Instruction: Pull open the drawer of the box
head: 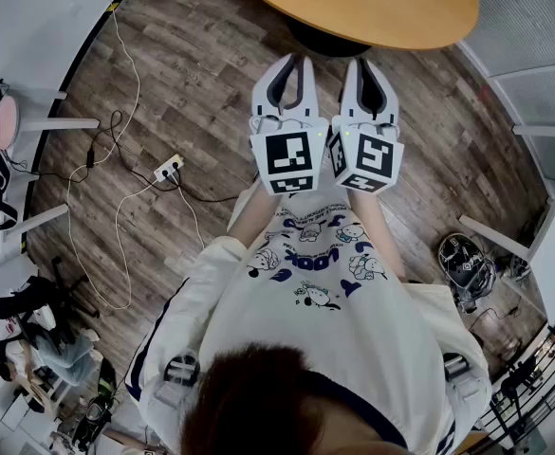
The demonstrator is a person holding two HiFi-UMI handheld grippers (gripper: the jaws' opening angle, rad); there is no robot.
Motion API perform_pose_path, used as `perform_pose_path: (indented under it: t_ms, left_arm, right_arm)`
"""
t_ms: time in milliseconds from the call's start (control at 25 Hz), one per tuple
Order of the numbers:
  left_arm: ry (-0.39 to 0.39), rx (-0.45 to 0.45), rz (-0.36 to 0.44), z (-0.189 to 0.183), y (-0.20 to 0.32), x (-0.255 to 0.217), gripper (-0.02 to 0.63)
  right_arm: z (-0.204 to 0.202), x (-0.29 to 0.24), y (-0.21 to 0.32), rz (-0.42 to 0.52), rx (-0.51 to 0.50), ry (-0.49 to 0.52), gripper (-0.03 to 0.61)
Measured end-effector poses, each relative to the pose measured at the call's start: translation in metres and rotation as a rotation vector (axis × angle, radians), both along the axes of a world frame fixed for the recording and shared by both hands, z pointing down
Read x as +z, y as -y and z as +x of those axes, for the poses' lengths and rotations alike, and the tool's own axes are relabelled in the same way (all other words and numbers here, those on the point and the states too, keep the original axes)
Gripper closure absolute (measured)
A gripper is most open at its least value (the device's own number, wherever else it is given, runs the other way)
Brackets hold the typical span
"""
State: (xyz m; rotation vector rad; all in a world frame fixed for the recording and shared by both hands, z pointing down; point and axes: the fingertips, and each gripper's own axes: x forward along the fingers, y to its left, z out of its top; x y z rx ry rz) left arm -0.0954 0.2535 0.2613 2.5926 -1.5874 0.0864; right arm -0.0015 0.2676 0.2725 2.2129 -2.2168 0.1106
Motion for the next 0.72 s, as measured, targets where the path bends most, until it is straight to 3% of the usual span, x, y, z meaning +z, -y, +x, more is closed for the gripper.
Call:
perform_pose_path:
  t_ms: [720]
  left_arm:
    - [0.017,0.029,-0.012,-0.001,0.061,0.008,0.569]
  right_arm:
    - [0.0,0.011,0.055,-0.019,0.032,0.031,0.537]
